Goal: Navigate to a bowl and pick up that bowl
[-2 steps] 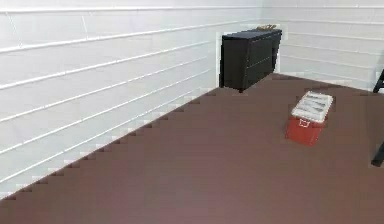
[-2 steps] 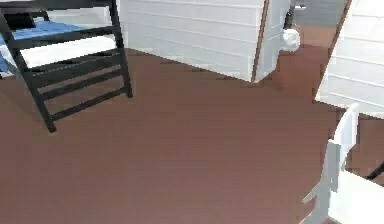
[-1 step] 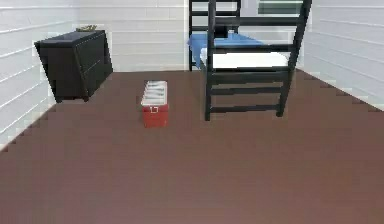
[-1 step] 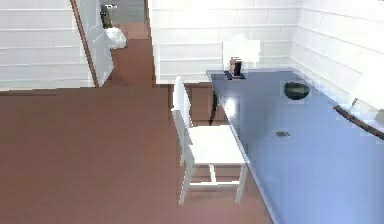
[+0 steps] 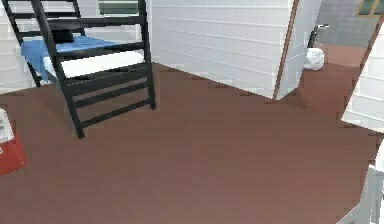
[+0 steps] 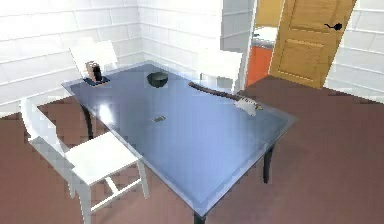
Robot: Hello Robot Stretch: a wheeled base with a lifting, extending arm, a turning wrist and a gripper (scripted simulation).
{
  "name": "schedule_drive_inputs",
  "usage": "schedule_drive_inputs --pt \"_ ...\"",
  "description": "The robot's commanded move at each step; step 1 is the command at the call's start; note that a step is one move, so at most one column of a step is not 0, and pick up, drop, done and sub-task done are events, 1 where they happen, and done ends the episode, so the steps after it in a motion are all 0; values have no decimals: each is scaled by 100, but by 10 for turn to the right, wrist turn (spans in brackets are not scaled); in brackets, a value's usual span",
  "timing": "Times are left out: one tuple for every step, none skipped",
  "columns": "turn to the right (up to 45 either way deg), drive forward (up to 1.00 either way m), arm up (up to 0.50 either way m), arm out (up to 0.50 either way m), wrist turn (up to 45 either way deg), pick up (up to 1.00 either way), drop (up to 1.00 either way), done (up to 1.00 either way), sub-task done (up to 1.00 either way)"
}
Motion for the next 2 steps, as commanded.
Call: schedule_drive_inputs --pt "0 40 0 0 0 0 0 0 0" --pt "450 0 0 0 0 0 0 0 0"
